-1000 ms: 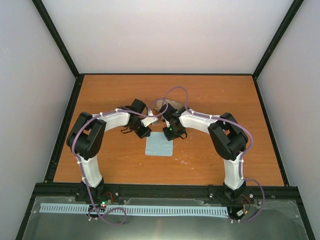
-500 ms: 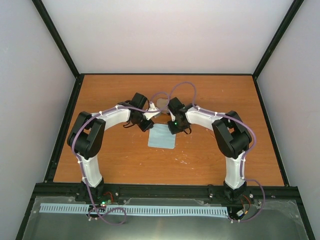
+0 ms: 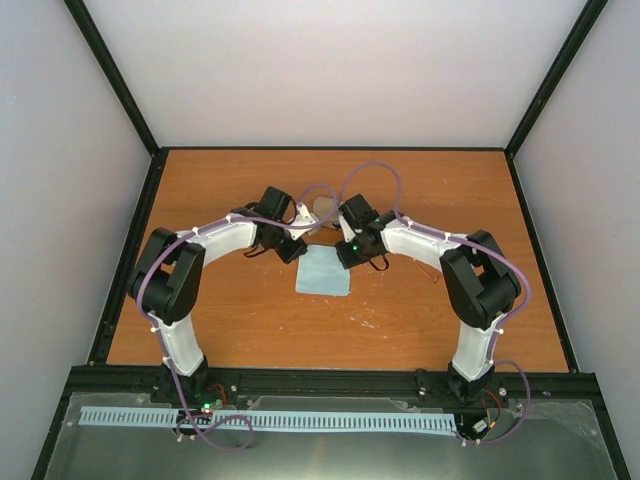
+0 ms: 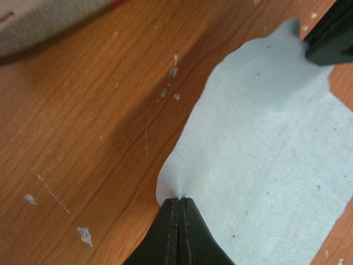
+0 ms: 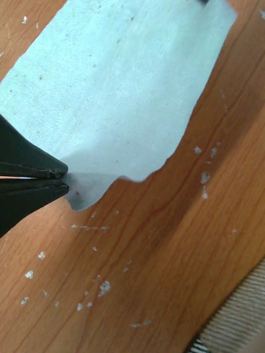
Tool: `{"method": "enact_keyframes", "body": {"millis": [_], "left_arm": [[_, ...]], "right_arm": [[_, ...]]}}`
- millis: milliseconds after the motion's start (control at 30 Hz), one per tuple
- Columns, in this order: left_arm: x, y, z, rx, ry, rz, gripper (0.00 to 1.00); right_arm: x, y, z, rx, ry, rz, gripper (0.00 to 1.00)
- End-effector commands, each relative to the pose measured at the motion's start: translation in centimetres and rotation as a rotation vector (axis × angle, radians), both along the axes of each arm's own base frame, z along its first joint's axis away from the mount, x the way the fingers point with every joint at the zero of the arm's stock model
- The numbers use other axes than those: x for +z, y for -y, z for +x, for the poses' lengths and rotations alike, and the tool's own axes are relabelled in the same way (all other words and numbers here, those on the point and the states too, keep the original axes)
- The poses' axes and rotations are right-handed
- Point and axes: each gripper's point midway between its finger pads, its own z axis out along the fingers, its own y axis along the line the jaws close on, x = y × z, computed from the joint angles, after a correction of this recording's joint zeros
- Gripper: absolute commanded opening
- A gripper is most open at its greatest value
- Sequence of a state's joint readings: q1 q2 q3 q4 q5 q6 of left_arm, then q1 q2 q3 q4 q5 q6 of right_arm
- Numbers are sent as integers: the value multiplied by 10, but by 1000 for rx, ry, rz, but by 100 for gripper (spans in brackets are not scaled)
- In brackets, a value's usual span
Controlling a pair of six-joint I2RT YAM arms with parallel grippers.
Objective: Organize the sunglasses
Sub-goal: Fold the glasses cleaning cloth at the center of the board.
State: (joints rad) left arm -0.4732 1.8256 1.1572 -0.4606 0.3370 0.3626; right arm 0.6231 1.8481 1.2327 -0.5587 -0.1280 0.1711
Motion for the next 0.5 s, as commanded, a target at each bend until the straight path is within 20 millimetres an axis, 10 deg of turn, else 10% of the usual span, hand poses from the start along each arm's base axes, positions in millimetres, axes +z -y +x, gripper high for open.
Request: {"method": "enact_keyframes", "body": {"millis": [0, 467], "left_arm": [[22, 9, 0, -32, 65, -58, 1], [5, -1, -20, -67, 81, -47, 1]], "right_arm": [[9, -3, -4, 28, 27, 31, 3], [6, -2, -18, 42, 20, 60, 3]]}}
